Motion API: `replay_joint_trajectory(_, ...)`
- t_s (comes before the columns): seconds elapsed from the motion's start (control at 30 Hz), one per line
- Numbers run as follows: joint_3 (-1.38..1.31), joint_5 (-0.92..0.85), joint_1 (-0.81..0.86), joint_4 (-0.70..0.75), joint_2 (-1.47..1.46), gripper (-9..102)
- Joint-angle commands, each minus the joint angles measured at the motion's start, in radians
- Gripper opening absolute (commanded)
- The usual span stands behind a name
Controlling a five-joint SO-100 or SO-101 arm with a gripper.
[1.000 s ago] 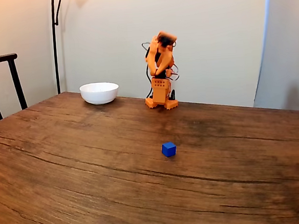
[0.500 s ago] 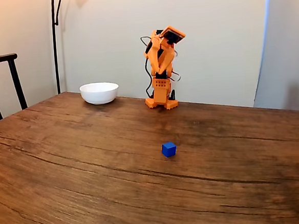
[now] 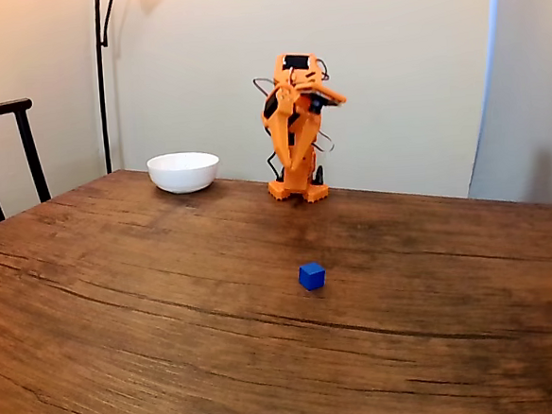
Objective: Grasp the cube and drop it in the bowl
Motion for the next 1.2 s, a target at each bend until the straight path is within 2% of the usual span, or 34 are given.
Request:
replay_joint_trajectory(0.0, -0.041, -0.009, -0.005, -0.103, -0.052, 0)
replay_joint_trajectory(0.13, -0.037, -0.012, -0.012, -0.175, -0.129, 6)
replay_joint_trajectory(0.27, -0.034, -0.095, -0.014, -0.201, -0.202, 15)
replay_joint_trajectory(0.37, -0.026, -0.129, -0.014, -0.229, -0.264, 16)
replay_joint_trajectory(0.67, 0.097, -0.16, -0.069, -0.525, -0.337, 17)
replay_joint_trajectory(0.93, 0.298, -0.258, -0.095, -0.796, -0.339, 28)
replay_joint_trajectory(1.03, 0.334, -0.27, -0.103, -0.857, -0.341, 30)
replay_joint_trajectory(1.17, 0.337, -0.27, -0.104, -0.865, -0.341, 32)
